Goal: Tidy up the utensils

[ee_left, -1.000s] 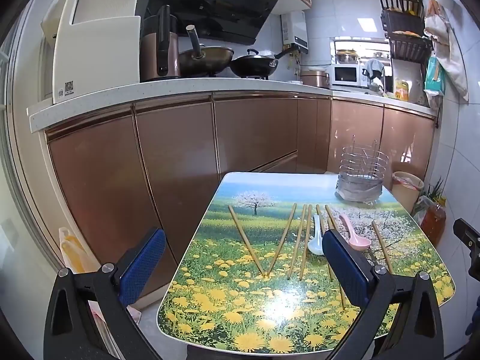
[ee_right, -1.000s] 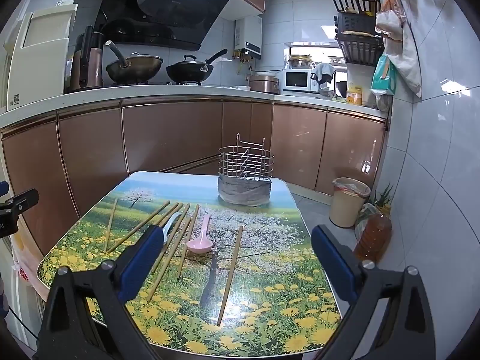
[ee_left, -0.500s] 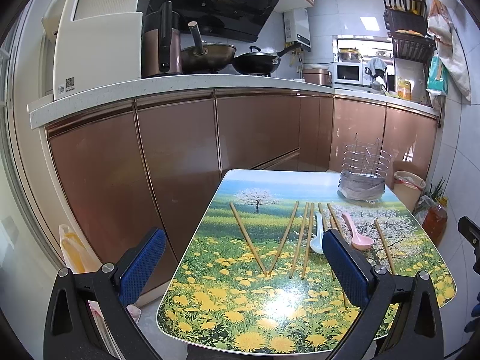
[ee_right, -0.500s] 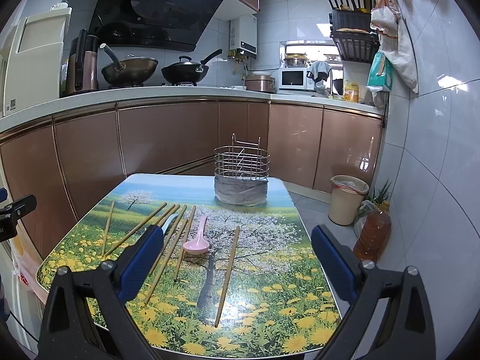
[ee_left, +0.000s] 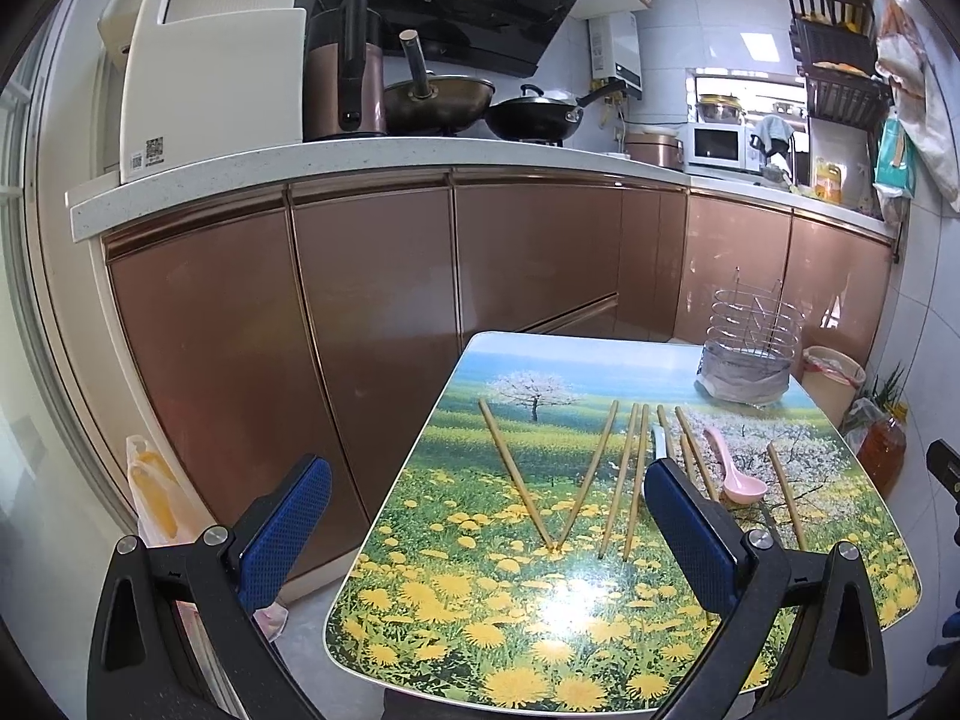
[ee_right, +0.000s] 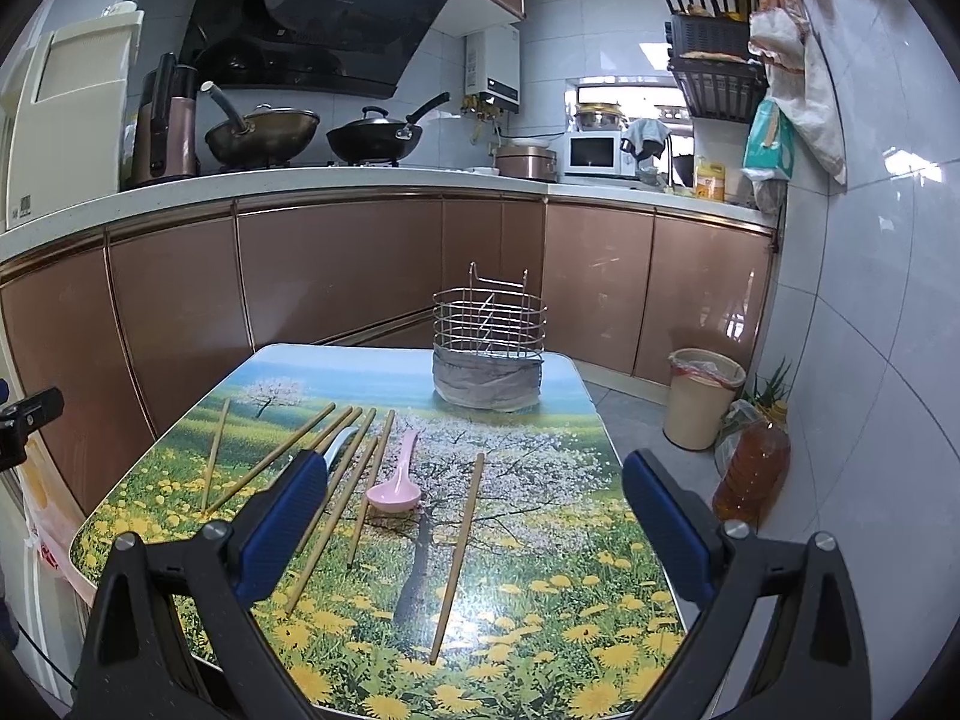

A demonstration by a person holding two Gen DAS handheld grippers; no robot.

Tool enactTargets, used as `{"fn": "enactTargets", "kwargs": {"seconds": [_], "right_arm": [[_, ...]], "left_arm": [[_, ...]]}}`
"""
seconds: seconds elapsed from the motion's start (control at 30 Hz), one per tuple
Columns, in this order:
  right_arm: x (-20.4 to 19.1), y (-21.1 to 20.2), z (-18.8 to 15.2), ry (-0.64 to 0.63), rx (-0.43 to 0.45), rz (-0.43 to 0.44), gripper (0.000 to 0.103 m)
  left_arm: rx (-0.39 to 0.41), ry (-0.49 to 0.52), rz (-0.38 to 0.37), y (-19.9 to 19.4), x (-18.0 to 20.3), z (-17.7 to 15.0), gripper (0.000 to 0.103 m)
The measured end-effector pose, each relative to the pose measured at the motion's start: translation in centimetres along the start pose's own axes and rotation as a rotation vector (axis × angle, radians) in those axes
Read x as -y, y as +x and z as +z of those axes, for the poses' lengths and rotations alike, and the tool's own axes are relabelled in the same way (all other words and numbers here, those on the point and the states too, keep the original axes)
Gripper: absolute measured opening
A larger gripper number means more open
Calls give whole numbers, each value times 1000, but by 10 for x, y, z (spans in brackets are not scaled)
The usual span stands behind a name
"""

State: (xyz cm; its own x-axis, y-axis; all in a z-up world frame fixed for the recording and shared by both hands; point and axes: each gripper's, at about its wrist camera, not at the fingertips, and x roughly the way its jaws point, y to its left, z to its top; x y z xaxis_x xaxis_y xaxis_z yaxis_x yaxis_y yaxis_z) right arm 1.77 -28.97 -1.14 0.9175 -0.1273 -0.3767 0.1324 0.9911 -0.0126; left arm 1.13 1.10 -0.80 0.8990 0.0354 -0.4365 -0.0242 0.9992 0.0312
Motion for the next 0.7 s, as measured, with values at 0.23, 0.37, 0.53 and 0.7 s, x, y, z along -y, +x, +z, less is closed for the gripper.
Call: {"fn": "enactTargets", "kwargs": {"seconds": [0.23, 0.37, 0.53, 0.7], "right_arm": [[-2, -3, 10, -15, 6, -20, 100], [-5, 0, 14, -26, -22, -19, 100], [-6, 5, 22, -38, -36, -16, 100], [-5, 13, 34, -47, -48, 0, 100]], "left_arm": [[16, 13, -43, 0, 6, 10, 103], [9, 19, -54, 5, 8, 15, 103], [-14, 14, -55, 14, 5, 22, 103], [-23, 26, -48, 23, 10, 28, 103]]}}
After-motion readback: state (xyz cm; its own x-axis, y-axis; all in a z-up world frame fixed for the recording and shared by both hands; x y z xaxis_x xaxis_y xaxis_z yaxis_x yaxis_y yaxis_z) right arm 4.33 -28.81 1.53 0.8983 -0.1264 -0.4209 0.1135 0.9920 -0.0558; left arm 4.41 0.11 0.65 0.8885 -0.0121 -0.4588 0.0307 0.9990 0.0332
